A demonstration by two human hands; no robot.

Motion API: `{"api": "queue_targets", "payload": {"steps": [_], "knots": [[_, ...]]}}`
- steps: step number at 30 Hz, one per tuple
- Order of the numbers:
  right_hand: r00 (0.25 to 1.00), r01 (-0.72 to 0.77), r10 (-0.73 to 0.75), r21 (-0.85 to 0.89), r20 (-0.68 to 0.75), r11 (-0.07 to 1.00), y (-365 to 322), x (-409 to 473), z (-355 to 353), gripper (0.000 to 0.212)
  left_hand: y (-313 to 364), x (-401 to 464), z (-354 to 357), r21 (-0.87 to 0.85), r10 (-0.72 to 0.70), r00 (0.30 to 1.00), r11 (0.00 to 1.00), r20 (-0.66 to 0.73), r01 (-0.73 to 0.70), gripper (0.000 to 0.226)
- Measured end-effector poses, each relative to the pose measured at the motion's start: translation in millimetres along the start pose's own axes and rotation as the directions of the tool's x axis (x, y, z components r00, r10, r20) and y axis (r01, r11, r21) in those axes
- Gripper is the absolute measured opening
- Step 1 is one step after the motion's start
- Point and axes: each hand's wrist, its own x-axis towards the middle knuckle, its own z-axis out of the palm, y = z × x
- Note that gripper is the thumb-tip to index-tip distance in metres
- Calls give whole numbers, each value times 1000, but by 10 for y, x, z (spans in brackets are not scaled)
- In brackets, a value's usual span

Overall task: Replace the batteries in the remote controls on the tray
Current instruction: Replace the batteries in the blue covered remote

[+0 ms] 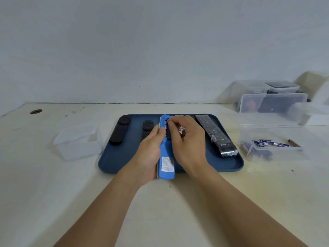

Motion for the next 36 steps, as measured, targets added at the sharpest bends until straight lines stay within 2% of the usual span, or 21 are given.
{"api": "queue_targets", "payload": {"steps": [5,13,19,22,24,25,26,28,29,30,31,32,33,34,35,36], "knots": [[999,27,-24,-97,26,995,26,5,9,12,-18,-31,36,19,-5,1000,1000,8,5,28],[998,56,-50,-128,48,990,30,39,45,13,-20,-54,38,57,-6,1000,998,-1,6,27],[994,-86,83,53,69,995,-12,35,11,24,-19,-27,75,2,-12,999,1000,-50,12,26],[994,-83,76,82,82,993,-52,8,9,20,-22,1,52,-22,-11,997,1000,-81,9,28],[978,-205,195,187,72,961,-86,41,5,9,-20,14,51,-31,-15,996,999,-89,12,28],[948,-317,310,310,72,896,-94,78,-15,5,-17,23,57,-62,-19,996,998,-86,13,29],[892,-432,444,465,90,773,-105,142,-31,6,1,38,35,-107,-17,996,994,-88,8,31],[715,-571,673,715,192,403,-103,285,-251,15,12,52,28,-181,-20,997,983,-80,5,36],[642,-585,712,782,284,216,-62,357,-401,17,15,59,9,-194,-18,998,981,-68,4,37],[596,-591,710,803,374,74,-15,426,-573,18,10,64,-3,-197,-13,999,980,-49,3,38],[571,-616,692,787,441,6,56,475,-779,19,-10,65,9,-190,-13,1000,982,-26,8,40],[563,-664,677,747,473,30,119,520,-965,19,-23,60,9,-182,-11,1000,983,-7,9,40],[582,-716,675,679,454,161,185,561,-1173,18,-41,64,39,-176,-10,1000,984,20,14,40],[625,-751,667,545,406,372,252,613,-1359,17,-57,70,56,-175,-8,999,984,39,15,39],[682,-732,643,321,348,602,314,676,-1531,17,-65,69,75,-175,-7,999,984,51,16,37],[731,-644,602,33,320,765,366,738,-1683,18,-74,68,90,-176,-5,998,984,63,16,36]]}}
